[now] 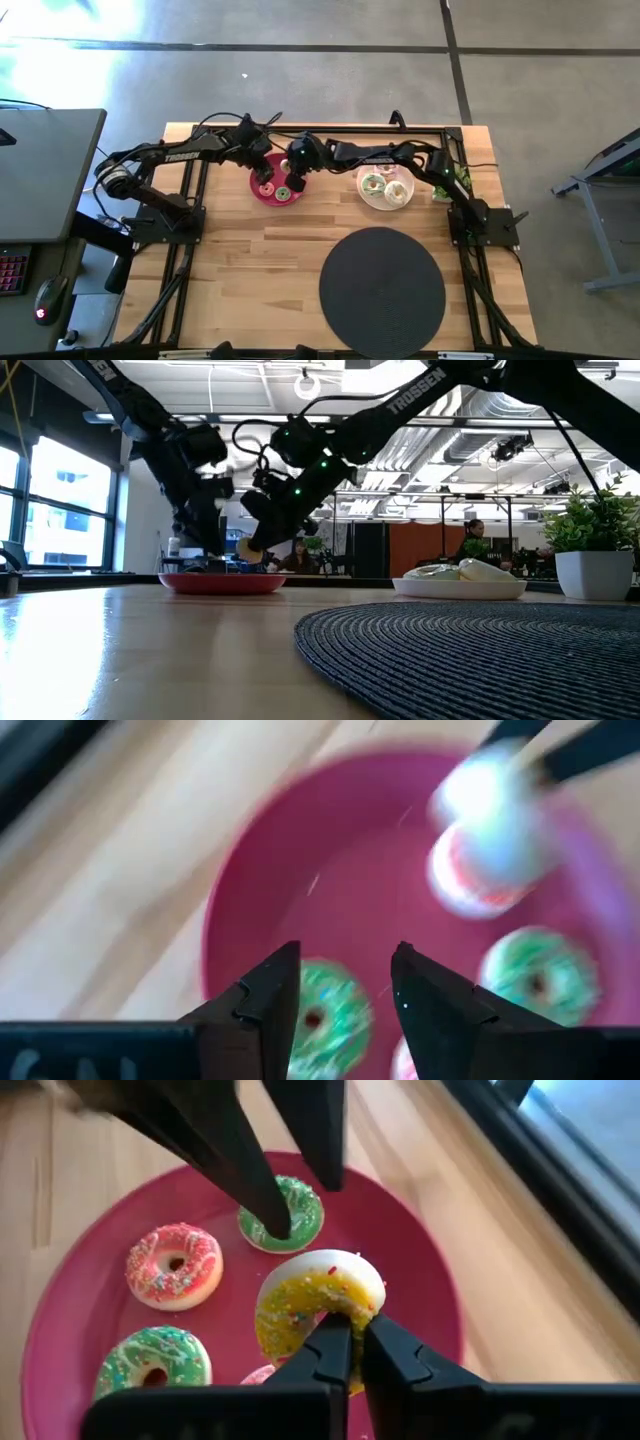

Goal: Pick & Place donuts
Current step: Put the small yellow donut on the pink plate

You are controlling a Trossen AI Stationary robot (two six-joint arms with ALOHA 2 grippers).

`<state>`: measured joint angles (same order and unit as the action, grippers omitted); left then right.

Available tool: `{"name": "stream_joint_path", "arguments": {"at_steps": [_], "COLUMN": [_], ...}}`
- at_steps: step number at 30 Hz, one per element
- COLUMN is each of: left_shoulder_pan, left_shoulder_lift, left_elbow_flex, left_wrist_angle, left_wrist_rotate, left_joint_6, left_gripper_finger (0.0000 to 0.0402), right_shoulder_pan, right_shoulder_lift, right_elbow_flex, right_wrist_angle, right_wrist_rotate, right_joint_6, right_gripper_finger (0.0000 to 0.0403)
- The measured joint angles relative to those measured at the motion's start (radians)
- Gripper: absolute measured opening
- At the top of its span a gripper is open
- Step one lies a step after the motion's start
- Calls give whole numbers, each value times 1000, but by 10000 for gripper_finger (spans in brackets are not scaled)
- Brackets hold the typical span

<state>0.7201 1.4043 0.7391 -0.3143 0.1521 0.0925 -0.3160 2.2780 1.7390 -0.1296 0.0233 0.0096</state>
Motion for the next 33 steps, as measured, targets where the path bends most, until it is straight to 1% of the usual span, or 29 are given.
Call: {"name": "stream_joint_path", "arguments": {"at_steps": [3, 5, 7, 11, 15, 19, 24, 29, 33], "left_shoulder_pan": [-2, -2, -2, -1, 0, -1, -2, -2, -2], "left_shoulder_lift": [-78, -138, -206, -340, -421, -438, -433, -404, -404], "left_elbow_flex": [0, 0, 0, 0, 0, 0, 0, 0, 0], "left_wrist_angle": [14, -3, -31, -55, -49, -56, -58, -78, -137], "left_wrist_rotate": [51, 56, 40, -29, -22, 5, 23, 135, 127], "left_joint_6": [1, 1, 1, 16, 8, 8, -19, -10, 15], "left_gripper_finger": [152, 152, 152, 152, 152, 152, 152, 152, 152], "right_shoulder_pan": [-1, -1, 0, 5, 9, 18, 40, 62, 70], "right_shoulder_lift": [8, 8, 8, 14, 27, 35, 35, 35, 43], "right_elbow_flex": [-2, -2, -2, -2, -2, -3, -3, -3, -2], "right_wrist_angle": [1, 2, 4, 39, 92, 116, 202, 232, 235], "right_wrist_rotate": [-15, -7, -3, -15, -19, -18, 49, 107, 154], "right_joint_6": [32, 58, 84, 107, 174, 212, 231, 231, 227], "right_gripper_finger": [13, 13, 10, 4, 9, 15, 10, 7, 14]}}
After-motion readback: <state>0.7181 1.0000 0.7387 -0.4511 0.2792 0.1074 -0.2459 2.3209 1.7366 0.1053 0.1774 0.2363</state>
